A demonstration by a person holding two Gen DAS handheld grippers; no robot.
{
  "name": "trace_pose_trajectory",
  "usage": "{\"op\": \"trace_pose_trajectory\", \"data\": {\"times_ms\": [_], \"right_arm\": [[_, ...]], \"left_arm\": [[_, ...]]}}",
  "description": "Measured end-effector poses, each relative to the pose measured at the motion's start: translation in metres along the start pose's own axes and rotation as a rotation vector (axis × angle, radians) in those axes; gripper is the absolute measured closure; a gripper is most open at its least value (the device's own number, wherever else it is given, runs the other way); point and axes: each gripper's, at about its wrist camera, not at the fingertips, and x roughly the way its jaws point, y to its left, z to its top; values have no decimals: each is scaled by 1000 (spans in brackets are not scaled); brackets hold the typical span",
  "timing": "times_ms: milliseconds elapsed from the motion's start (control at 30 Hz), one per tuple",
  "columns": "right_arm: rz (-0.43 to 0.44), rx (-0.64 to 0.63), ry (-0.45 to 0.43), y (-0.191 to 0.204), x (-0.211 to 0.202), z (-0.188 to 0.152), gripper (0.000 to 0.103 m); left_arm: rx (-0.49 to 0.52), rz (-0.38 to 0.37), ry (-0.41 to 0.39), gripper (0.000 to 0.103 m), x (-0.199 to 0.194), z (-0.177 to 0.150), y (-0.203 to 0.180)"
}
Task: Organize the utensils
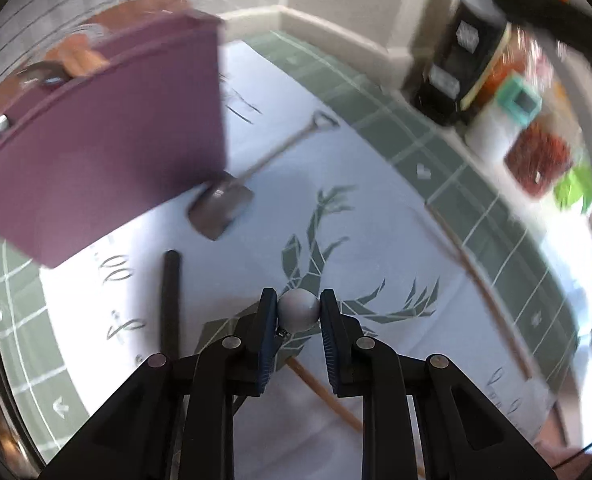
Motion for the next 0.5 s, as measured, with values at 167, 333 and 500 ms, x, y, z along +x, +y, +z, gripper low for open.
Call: {"op": "trace_pose_trajectory", "data": {"times_ms": [167, 333, 500], "right_arm": [[14, -2, -31, 5, -12, 6, 99], [17, -2, -119, 15, -26, 27, 99], [4, -45, -277, 31, -38, 72, 99]], "left_arm": [[-169, -41, -241, 81, -74, -9, 22], [-234, -29, -480, 81, -143, 0, 39], [-270, -31, -656, 81, -201, 33, 61]]}}
